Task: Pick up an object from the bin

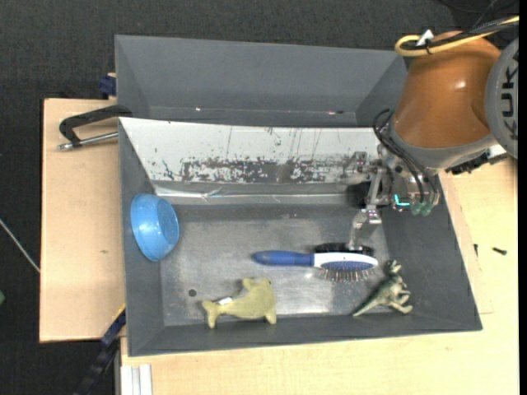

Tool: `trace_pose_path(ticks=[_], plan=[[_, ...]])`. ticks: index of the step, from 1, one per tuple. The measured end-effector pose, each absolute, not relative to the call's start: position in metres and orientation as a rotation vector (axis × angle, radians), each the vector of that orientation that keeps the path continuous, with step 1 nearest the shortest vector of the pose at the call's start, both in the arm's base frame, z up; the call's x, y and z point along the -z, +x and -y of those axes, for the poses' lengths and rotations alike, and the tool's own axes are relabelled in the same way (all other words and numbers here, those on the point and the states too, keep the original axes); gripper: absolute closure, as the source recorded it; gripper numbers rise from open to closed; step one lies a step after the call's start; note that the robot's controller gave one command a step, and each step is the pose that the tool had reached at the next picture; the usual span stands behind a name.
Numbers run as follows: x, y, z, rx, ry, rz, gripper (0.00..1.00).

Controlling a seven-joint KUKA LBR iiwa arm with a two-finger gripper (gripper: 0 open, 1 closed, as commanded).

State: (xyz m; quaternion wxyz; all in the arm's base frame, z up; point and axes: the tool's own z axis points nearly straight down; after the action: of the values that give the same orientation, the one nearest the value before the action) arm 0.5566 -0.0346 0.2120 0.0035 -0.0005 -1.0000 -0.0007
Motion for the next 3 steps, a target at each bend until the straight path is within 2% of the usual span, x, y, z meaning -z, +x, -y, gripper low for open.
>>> trace_pose_path(ticks=[1,2,3], plan=[[-0.075,0.522,0.097,0.003,0.476,3.105,0.00],[-0.078,0.523,0.097,-0.002,0.479,3.109,1.00],[-0.196,0.534,0.097,-0.006,0.463,3.121,1.00]])
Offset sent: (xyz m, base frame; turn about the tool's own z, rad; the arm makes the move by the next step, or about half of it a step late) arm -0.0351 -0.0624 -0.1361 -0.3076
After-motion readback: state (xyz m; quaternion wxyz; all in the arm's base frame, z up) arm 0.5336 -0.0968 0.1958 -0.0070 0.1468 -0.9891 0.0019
